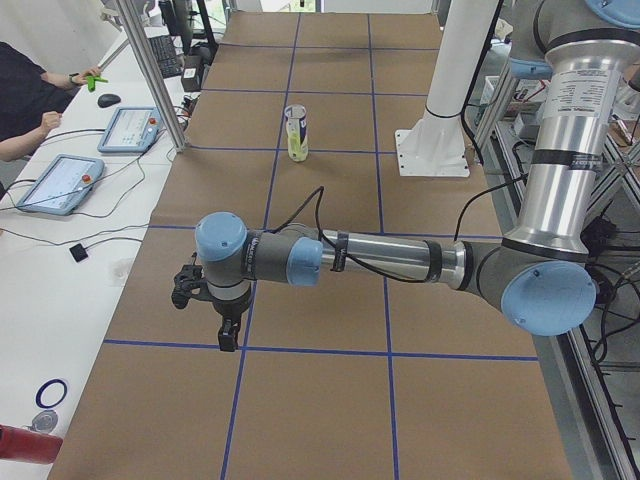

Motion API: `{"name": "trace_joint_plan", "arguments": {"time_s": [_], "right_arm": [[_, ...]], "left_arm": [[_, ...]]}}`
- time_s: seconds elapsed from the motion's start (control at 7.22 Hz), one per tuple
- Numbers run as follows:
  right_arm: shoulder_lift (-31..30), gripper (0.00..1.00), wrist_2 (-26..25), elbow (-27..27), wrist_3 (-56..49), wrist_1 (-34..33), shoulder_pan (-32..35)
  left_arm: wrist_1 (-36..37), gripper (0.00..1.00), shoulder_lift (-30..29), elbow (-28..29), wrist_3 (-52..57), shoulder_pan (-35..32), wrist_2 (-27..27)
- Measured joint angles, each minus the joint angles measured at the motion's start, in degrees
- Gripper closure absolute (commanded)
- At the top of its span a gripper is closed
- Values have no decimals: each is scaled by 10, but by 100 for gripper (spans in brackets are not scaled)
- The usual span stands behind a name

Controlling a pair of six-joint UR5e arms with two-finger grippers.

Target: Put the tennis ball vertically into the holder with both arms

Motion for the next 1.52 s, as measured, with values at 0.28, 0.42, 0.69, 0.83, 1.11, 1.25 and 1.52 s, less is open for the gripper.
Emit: {"name": "trace_joint_plan", "arguments": {"time_s": [0.28, 0.42, 0.69, 0.83, 1.11, 1.25, 1.52], "right_arm": [[2, 1, 3, -20, -5, -1, 0], [2, 1, 4, -23, -7, -2, 0], [-5, 1, 6, -22, -9, -5, 2], [-8, 1, 6, -20, -13, -12, 3], [-8, 1, 1, -17, -59, -44, 12], [-7, 1, 0, -16, -80, -57, 15], [-10, 1, 3, -15, -94, -62, 17]], "left_arm": [[13, 0, 5, -1, 0, 13, 1], [15, 0, 6, -1, 0, 15, 1], [19, 0, 6, -1, 0, 17, 1], [27, 0, 6, -3, 0, 17, 1], [48, 0, 6, -18, 1, 17, 1], [52, 0, 6, -22, 1, 17, 1], [54, 0, 7, -24, 1, 17, 0]]}}
